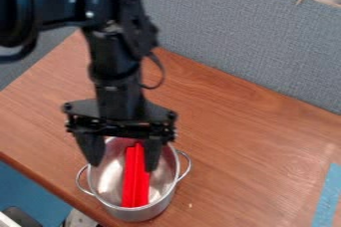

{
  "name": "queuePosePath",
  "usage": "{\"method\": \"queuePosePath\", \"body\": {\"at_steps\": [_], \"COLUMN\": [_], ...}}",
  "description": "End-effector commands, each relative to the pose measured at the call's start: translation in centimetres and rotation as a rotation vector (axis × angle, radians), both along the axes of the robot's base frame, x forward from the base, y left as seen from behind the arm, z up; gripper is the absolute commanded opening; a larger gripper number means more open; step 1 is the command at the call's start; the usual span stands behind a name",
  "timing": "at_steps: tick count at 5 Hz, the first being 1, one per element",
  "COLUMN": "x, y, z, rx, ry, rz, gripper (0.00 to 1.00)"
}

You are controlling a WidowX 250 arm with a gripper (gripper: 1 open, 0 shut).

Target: Move the red object from the metal pot to the table

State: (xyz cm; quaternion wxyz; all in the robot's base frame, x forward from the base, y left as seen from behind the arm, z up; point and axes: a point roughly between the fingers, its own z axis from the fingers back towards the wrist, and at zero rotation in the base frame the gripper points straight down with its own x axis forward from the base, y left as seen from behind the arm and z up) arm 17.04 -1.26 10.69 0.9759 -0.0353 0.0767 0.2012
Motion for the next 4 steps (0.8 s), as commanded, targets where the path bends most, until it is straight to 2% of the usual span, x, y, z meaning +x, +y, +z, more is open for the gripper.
{"method": "queuePosePath", "body": {"at_steps": [1, 2, 3, 4], "x": [0.1, 0.1, 0.2, 0.2], "y": [4.2, -0.3, -3.9, -6.2], "z": [-0.7, -2.6, -4.7, -6.1], "rx": [0.014, 0.031, 0.031, 0.045], "ry": [-0.004, -0.004, -0.016, -0.024], "rz": [0.196, 0.283, 0.417, 0.570], "gripper": [1.00, 1.00, 1.00, 1.00]}}
